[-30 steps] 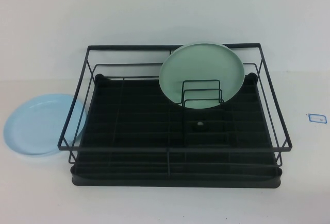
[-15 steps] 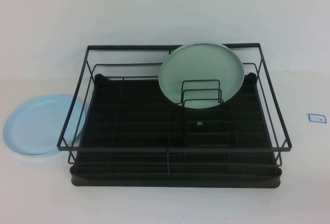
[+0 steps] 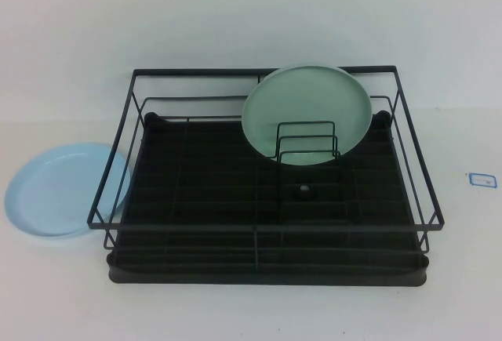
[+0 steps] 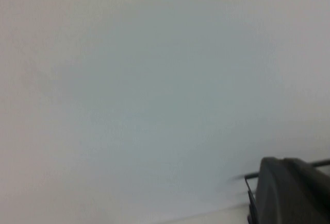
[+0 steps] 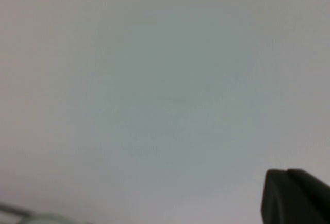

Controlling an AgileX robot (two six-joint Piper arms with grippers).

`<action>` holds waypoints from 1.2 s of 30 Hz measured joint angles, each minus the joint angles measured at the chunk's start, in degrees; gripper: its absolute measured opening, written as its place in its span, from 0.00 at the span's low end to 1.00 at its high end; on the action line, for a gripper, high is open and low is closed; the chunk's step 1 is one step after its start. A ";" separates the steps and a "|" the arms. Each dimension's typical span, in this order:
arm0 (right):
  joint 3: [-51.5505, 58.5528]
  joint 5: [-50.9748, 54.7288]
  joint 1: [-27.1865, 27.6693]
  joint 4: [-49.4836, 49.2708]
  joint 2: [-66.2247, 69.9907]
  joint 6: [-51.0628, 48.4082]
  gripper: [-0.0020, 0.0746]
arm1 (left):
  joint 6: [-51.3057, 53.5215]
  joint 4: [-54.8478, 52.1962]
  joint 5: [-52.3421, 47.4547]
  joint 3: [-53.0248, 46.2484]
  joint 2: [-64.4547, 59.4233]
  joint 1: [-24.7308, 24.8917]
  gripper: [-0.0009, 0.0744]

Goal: Place plate on rack

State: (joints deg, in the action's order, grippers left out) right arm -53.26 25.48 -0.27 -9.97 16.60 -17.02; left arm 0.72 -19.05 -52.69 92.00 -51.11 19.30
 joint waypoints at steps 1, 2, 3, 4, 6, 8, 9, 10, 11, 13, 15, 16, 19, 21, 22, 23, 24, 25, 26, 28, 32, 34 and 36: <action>-2.73 3.52 0.00 -2.75 2.66 -3.75 0.02 | -0.22 0.70 -0.03 -0.23 -1.47 0.00 0.01; -5.01 8.06 0.00 -6.72 5.96 -7.70 0.02 | -0.08 2.22 -0.64 -0.49 -3.08 0.00 0.01; -6.70 12.71 0.00 -11.71 9.31 -11.97 0.02 | 0.72 3.93 -1.23 -0.66 -4.42 0.00 0.01; -7.59 17.24 0.00 -16.27 11.94 -15.53 0.02 | 1.54 5.29 -2.18 -1.13 -6.13 0.00 0.01; -8.30 26.10 0.00 -27.87 18.37 -24.73 0.02 | 2.44 8.62 -2.95 -2.30 -8.86 0.00 0.01; -8.30 32.58 0.00 -35.25 24.18 -31.57 0.02 | 4.27 14.00 -3.22 -4.05 -10.86 -0.20 0.01; -8.30 34.89 0.00 -37.29 26.63 -33.89 0.02 | 5.66 16.79 -3.22 -4.94 -11.33 -0.36 0.01; -8.17 36.10 0.00 -38.10 28.33 -35.29 0.02 | 8.17 21.08 -3.22 -6.21 -11.63 -0.92 0.01; -7.88 36.92 0.00 -38.36 30.12 -36.07 0.02 | 10.34 25.47 -3.06 -7.58 -12.02 -1.72 0.01; -7.06 37.10 -0.12 -38.46 32.79 -36.73 0.02 | 13.83 34.87 -1.85 -10.37 -12.96 -4.03 0.01; -6.53 37.34 -1.01 -38.46 34.87 -37.81 0.02 | 16.60 42.00 -0.55 -13.34 -14.42 -7.58 0.01; -6.43 37.34 -1.55 -38.46 35.37 -38.38 0.02 | 17.62 45.15 -0.27 -14.84 -15.25 -10.27 0.01; -6.43 37.22 -4.13 -38.77 36.06 -41.11 0.02 | 21.89 55.42 -0.37 -19.24 -17.17 -20.31 0.01; -6.43 36.92 -6.05 -37.49 36.06 -42.58 0.02 | 25.76 64.71 -0.69 -21.99 -17.69 -26.53 0.01; -6.43 36.63 -6.88 -36.27 36.06 -42.85 0.02 | 27.91 68.80 -1.00 -23.26 -17.78 -29.94 0.01; -6.43 36.18 -7.93 -34.45 36.06 -43.08 0.02 | 30.05 72.21 -1.72 -24.40 -18.05 -33.26 0.01; -6.43 35.81 -8.99 -32.50 36.06 -43.19 0.02 | 31.41 74.00 -2.30 -25.20 -18.17 -35.79 0.01; -6.43 35.27 -9.88 -30.95 36.06 -43.18 0.02 | 32.73 74.86 -2.97 -26.04 -18.18 -38.57 0.01; -6.43 34.57 -10.98 -28.92 36.22 -43.02 0.02 | 33.35 74.46 -3.21 -26.71 -18.18 -40.80 0.01; -6.43 32.86 -12.90 -25.12 36.43 -41.35 0.02 | 33.33 73.29 -3.38 -27.69 -18.18 -43.22 0.01; -6.43 28.65 -15.09 -19.90 37.44 -33.73 0.02 | 33.17 68.05 -1.00 -28.30 -18.18 -43.38 0.01; -6.43 26.74 -15.27 -18.89 38.54 -31.20 0.02 | 31.72 65.48 0.82 -28.44 -18.30 -43.38 0.01; -6.43 25.28 -15.27 -18.50 40.48 -29.15 0.02 | 29.60 61.84 3.07 -28.50 -18.92 -43.38 0.02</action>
State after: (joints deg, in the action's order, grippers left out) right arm -59.69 50.76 -15.54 -28.46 57.08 -46.17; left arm 30.32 42.79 -49.62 63.50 -70.03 -24.08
